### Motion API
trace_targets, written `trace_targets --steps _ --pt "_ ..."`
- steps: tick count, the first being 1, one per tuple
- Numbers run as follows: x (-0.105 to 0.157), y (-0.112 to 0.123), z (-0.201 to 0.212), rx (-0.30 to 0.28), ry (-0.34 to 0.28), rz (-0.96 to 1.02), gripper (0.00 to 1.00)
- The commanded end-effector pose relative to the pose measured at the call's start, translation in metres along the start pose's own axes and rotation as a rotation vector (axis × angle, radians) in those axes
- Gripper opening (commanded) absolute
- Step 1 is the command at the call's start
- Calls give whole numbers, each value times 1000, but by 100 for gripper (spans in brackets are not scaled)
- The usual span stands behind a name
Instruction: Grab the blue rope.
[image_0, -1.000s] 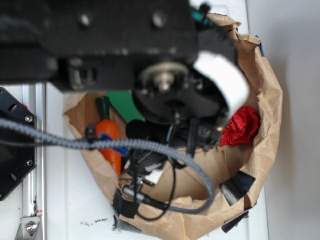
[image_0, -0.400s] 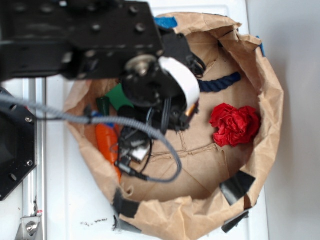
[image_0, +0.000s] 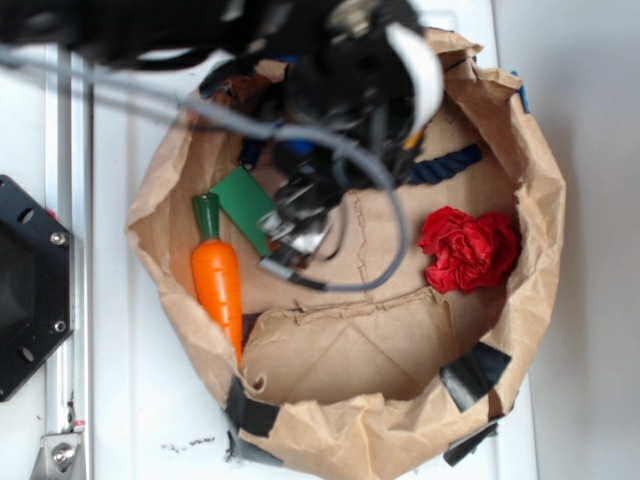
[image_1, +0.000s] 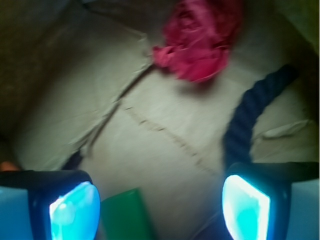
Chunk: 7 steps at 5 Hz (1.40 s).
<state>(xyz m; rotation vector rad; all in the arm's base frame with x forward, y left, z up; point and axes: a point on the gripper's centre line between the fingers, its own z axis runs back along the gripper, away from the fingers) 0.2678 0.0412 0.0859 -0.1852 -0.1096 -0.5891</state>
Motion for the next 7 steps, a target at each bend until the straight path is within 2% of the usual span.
trace_targets --steps 1,2,4,5,6,7 --pt "20 27 10 61 -2 -20 100" --pt "28 39 11 75 9 -44 100" --pt "27 53 -6 60 26 -55 100" --pt "25 60 -21 44 3 -44 100" --pt "24 60 -31 54 -16 -39 100" --pt "24 61 -34 41 -17 -57 100"
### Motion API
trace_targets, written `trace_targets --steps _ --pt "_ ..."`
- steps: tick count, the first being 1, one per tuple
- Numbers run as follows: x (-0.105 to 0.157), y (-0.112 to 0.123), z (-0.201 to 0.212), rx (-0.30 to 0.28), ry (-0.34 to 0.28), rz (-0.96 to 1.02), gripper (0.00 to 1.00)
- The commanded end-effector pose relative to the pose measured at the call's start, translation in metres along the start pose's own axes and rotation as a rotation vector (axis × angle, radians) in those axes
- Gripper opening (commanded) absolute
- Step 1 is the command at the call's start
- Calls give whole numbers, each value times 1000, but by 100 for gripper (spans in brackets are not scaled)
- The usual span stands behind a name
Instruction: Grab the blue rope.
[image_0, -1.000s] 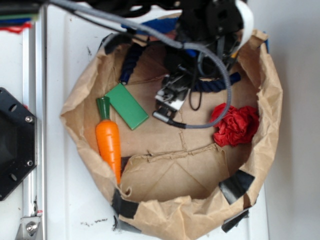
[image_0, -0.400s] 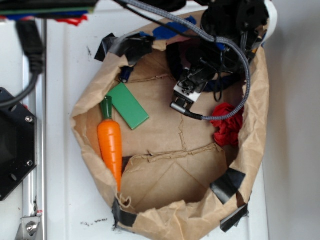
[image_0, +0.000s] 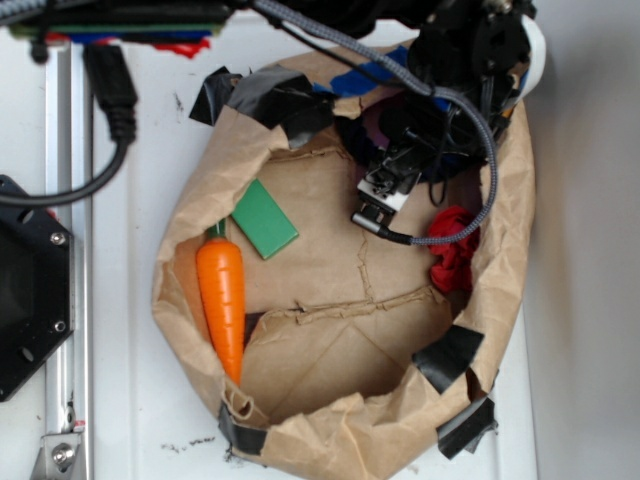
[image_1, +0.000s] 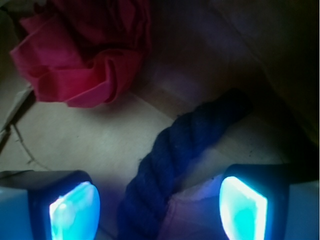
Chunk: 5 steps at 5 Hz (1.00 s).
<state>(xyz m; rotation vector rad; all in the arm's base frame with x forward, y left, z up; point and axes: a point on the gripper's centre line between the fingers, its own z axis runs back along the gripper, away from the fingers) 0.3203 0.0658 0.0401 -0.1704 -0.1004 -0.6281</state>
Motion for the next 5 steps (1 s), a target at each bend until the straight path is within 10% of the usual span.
trace_targets --steps 1,2,5 --pt "0 12 14 33 -58 -19 30" --pt "0 14 15 48 -51 -18 0" --pt "0 18 20 59 -51 -17 0"
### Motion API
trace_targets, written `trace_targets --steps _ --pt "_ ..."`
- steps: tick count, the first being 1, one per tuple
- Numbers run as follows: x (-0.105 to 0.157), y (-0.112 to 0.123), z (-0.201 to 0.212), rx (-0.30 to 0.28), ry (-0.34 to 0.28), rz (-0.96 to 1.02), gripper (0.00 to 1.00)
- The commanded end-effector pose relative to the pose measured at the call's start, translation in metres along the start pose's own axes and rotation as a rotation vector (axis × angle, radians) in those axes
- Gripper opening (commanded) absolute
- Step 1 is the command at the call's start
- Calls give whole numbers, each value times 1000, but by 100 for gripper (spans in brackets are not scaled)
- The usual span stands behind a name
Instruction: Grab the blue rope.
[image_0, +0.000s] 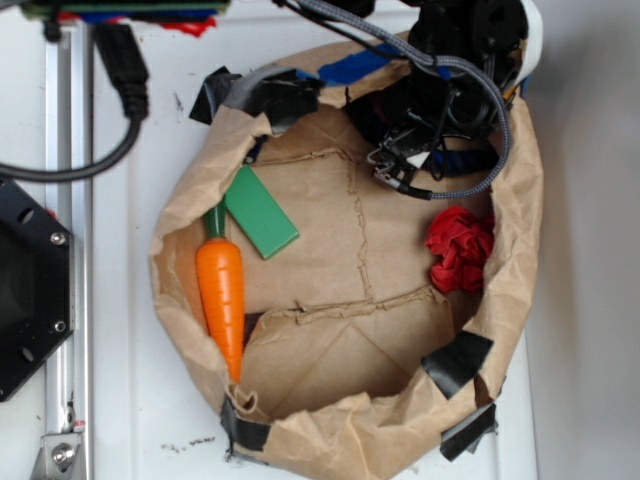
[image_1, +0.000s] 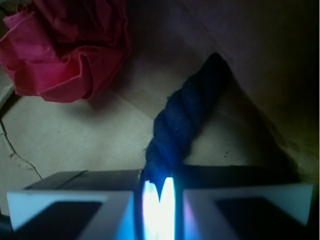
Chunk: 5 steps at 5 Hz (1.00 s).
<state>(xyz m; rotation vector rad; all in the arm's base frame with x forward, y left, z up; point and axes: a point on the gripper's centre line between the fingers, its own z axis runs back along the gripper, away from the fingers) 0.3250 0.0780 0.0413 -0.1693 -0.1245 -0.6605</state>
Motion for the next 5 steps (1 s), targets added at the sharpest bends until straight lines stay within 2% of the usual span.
trace_targets --steps 1,2,3,4,5 --pt "2 7 22 58 -32 19 0" --pt "4 3 24 62 -35 6 0" --pt "2 4 22 53 -21 1 94" --pt "3 0 21 61 -21 -12 100" --pt "2 -5 19 66 -18 -13 100"
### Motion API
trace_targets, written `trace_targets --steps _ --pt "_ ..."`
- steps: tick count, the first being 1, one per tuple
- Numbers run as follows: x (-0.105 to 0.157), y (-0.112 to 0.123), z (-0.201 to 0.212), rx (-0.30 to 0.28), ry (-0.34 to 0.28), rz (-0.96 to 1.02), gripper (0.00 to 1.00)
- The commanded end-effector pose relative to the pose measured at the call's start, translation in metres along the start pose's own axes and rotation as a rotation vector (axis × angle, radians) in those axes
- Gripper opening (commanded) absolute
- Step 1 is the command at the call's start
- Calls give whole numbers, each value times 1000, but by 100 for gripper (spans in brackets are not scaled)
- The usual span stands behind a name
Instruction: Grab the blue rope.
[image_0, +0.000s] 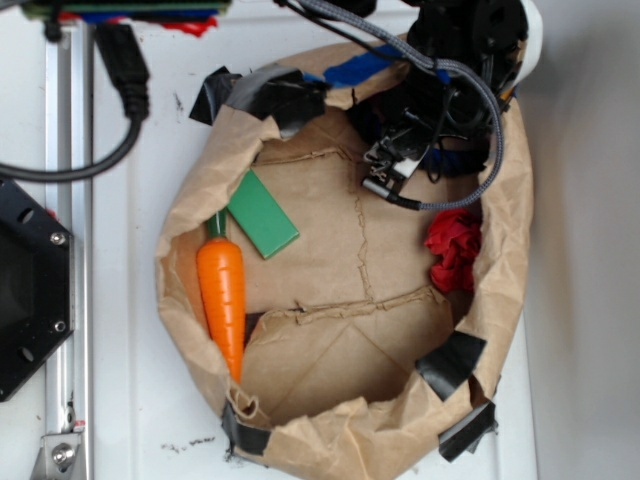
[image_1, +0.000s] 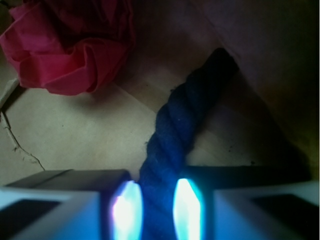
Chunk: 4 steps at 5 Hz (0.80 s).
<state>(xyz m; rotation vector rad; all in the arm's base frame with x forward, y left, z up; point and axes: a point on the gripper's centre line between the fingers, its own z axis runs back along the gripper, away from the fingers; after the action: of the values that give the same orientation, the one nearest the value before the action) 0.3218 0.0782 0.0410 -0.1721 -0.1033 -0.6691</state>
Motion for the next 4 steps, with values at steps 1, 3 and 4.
trace_targets --steps 1,3,4 --pt "5 -14 18 79 -28 -19 100" --pt "6 -29 15 77 -21 -34 100" --pt "7 -32 8 79 -15 -27 100"
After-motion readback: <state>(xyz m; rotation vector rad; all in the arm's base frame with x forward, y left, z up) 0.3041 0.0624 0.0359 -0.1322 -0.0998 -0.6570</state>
